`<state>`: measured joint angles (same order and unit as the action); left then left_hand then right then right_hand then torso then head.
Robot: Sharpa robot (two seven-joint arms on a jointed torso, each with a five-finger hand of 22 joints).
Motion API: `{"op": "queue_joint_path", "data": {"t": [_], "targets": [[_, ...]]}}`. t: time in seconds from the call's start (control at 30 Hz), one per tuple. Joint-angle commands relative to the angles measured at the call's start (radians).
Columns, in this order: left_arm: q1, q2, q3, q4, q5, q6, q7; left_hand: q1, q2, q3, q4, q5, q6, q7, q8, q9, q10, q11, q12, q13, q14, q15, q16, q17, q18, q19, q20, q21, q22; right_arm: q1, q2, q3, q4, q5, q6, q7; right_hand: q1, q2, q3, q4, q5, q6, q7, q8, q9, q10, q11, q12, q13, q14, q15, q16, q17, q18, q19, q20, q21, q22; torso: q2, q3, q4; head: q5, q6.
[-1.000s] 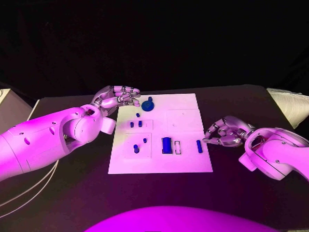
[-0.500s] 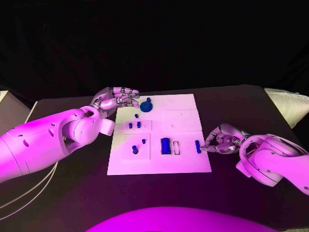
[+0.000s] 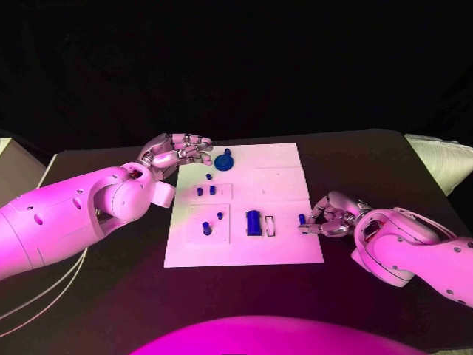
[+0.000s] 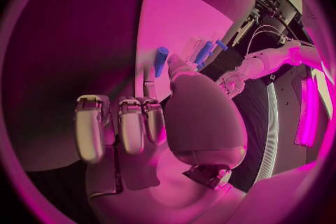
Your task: Assemble the parts on the task board
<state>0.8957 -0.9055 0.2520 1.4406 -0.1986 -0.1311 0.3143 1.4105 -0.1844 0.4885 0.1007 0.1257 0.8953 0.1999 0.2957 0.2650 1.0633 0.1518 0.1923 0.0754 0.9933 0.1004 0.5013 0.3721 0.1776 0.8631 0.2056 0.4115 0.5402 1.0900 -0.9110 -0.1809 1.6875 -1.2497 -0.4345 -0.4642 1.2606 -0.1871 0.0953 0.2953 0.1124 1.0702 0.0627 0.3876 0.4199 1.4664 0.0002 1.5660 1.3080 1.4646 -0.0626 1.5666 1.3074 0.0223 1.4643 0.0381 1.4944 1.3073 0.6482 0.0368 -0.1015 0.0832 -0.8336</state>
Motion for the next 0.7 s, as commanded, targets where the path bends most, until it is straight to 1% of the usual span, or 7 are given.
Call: {"op": "queue_joint_path", "data": {"t": [0.03, 0.27, 0.4, 0.53, 0.6, 0.67, 0.7], "targets": [[0.000, 0.000, 0.001, 0.003, 0.004, 0.017, 0.010, 0.002, 0.009, -0.002, 0.000, 0.002, 0.010, 0.001, -0.001, 0.002, -0.001, -0.005, 0.006, 0.002, -0.006, -0.003, -0.004, 0.003, 0.001, 0.006, 0.002, -0.006, -0.002, -0.004, 0.006, -0.001, -0.005, -0.065, 0.004, -0.044, -0.010, -0.002, -0.004, -0.001, 0.004, 0.008, 0.000, 0.007, -0.002, 0.100, -0.010, -0.004, 0.257, 0.106, -0.008, 0.004, 0.263, -0.007, 0.088, -0.002, -0.005, 0.243, -0.001, -0.0003, 0.0000, 0.002, -0.002], [-0.001, -0.003, 0.001, 0.004, 0.004, 0.017, 0.011, 0.002, 0.009, -0.002, 0.000, 0.002, 0.010, 0.001, -0.001, 0.002, -0.001, -0.005, 0.006, 0.002, -0.006, -0.003, -0.004, 0.003, 0.001, 0.006, 0.002, -0.006, -0.002, -0.011, 0.024, -0.001, -0.022, -0.162, 0.046, -0.067, -0.014, -0.006, -0.008, -0.001, 0.005, 0.009, -0.001, 0.008, -0.001, 0.099, -0.011, -0.007, 0.256, 0.106, -0.008, 0.004, 0.263, -0.007, 0.087, -0.002, -0.006, 0.243, -0.001, 0.0000, 0.0032, 0.010, -0.002], [-0.002, -0.005, 0.001, 0.005, 0.004, 0.016, 0.011, 0.001, 0.009, -0.003, 0.001, 0.002, 0.010, 0.001, -0.001, 0.002, -0.001, -0.005, 0.006, 0.002, -0.006, -0.002, -0.004, 0.003, 0.001, 0.006, 0.002, -0.006, -0.002, -0.016, 0.039, -0.001, -0.034, -0.195, 0.066, -0.071, -0.006, -0.006, -0.005, -0.003, 0.008, 0.010, -0.003, 0.011, 0.000, 0.098, -0.012, -0.008, 0.255, 0.106, -0.009, 0.004, 0.263, -0.006, 0.087, -0.002, -0.008, 0.242, 0.000, -0.0006, 0.0023, 0.012, -0.002], [-0.002, -0.006, 0.001, 0.005, 0.004, 0.016, 0.011, 0.001, 0.009, -0.003, 0.001, 0.002, 0.010, 0.001, -0.001, 0.002, -0.001, -0.005, 0.006, 0.002, -0.006, -0.002, -0.004, 0.003, 0.001, 0.006, 0.002, -0.006, -0.002, -0.022, 0.051, -0.001, -0.040, -0.206, 0.077, -0.073, 0.039, -0.003, 0.013, -0.007, 0.018, 0.009, -0.006, 0.015, 0.001, 0.098, -0.016, -0.010, 0.254, 0.106, -0.013, 0.004, 0.263, -0.006, 0.087, -0.005, -0.007, 0.243, 0.000, 0.0001, -0.0004, 0.016, -0.004], [-0.002, -0.006, 0.001, 0.006, 0.004, 0.016, 0.011, 0.001, 0.009, -0.003, 0.001, 0.002, 0.010, 0.001, -0.001, 0.002, -0.001, -0.005, 0.006, 0.002, -0.006, -0.002, -0.004, 0.003, 0.001, 0.006, 0.002, -0.006, -0.002, -0.024, 0.056, -0.001, -0.042, -0.210, 0.081, -0.074, 0.079, 0.000, 0.034, -0.009, 0.044, 0.007, -0.008, 0.016, 0.001, 0.098, -0.018, -0.010, 0.254, 0.106, -0.015, 0.004, 0.263, -0.007, 0.087, -0.008, -0.006, 0.243, 0.000, -0.0002, -0.0006, 0.016, -0.004], [-0.002, -0.007, 0.001, 0.006, 0.004, 0.016, 0.010, 0.001, 0.009, -0.003, 0.001, 0.002, 0.010, 0.001, -0.001, 0.002, -0.001, -0.005, 0.006, 0.002, -0.006, -0.002, -0.004, 0.003, 0.001, 0.006, 0.002, -0.006, -0.002, -0.026, 0.059, -0.001, -0.044, -0.212, 0.085, -0.075, 0.092, 0.000, 0.043, -0.009, 0.057, 0.007, -0.009, 0.017, 0.000, 0.098, -0.019, -0.009, 0.255, 0.106, -0.015, 0.004, 0.263, -0.007, 0.088, -0.008, -0.005, 0.243, 0.000, -0.0001, -0.0019, 0.017, -0.004], [-0.002, -0.007, 0.001, 0.006, 0.004, 0.016, 0.010, 0.001, 0.009, -0.003, 0.001, 0.002, 0.010, 0.001, -0.001, 0.002, -0.001, -0.005, 0.006, 0.002, -0.006, -0.002, -0.004, 0.003, 0.001, 0.006, 0.002, -0.006, -0.002, -0.026, 0.060, -0.001, -0.045, -0.212, 0.087, -0.076, 0.104, 0.000, 0.052, -0.010, 0.075, 0.007, -0.010, 0.017, -0.001, 0.098, -0.019, -0.010, 0.254, 0.106, -0.016, 0.004, 0.263, -0.007, 0.088, -0.009, -0.005, 0.243, -0.001, -0.0002, -0.0024, 0.017, -0.004]]}}
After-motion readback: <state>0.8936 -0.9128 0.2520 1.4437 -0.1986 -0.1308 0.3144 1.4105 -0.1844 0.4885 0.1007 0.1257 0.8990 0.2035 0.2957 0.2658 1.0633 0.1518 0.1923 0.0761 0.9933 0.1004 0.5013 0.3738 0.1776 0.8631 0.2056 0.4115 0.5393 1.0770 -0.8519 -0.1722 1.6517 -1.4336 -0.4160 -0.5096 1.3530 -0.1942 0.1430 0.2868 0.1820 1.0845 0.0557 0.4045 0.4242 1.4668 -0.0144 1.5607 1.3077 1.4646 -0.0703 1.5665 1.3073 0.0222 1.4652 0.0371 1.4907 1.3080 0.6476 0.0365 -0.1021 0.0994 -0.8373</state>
